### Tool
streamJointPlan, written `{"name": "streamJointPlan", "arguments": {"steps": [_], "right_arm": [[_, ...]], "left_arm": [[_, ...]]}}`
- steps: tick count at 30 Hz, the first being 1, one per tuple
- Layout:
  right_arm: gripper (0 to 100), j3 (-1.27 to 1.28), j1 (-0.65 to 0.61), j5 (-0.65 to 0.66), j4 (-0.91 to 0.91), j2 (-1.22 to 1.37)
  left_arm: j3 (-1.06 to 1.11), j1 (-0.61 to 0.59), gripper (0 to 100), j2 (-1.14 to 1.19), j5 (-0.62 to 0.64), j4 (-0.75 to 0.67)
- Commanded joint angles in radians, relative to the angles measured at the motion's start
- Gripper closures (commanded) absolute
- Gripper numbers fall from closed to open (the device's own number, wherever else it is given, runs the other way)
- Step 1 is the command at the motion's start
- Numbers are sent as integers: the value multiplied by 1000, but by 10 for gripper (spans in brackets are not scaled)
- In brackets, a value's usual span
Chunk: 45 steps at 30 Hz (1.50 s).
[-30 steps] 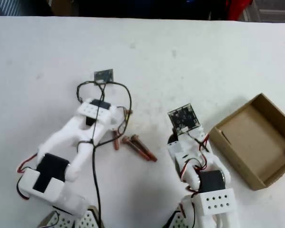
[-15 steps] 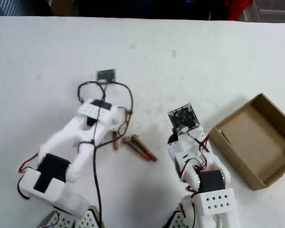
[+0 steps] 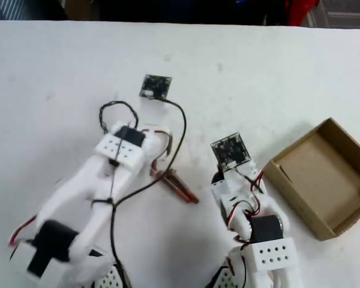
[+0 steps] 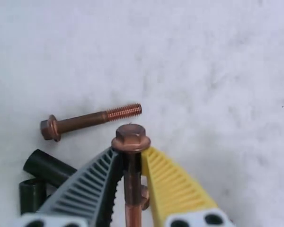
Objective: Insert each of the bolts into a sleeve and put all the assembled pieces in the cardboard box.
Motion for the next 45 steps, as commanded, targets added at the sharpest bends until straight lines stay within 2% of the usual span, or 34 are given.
{"name": "streamJointPlan", "arguments": {"steps": [1, 5, 10, 15, 19, 24, 31, 36, 45], "right_arm": [[981, 20, -54, -6, -84, -16], [981, 74, -73, -6, -186, -16], [981, 98, -73, -6, -268, -16], [981, 97, -130, -12, -323, -16], [981, 98, -232, -12, -374, -16], [981, 98, -274, -14, -438, -16], [981, 98, -348, -26, -507, -13], [981, 98, -386, -186, -575, -15], [981, 98, -433, -278, -746, -15]], "left_arm": [[-20, 10, 976, -174, -14, 68], [-18, -44, 976, -280, -20, 110], [-18, -143, 976, -386, -144, 176], [-15, -208, 976, -460, -152, 209], [41, -211, 976, -539, -153, 203], [97, -213, 976, -682, -153, 199], [213, -206, 976, -871, -147, 87], [288, -206, 976, -995, -146, -2], [305, -166, 976, -1155, -144, -54]]}}
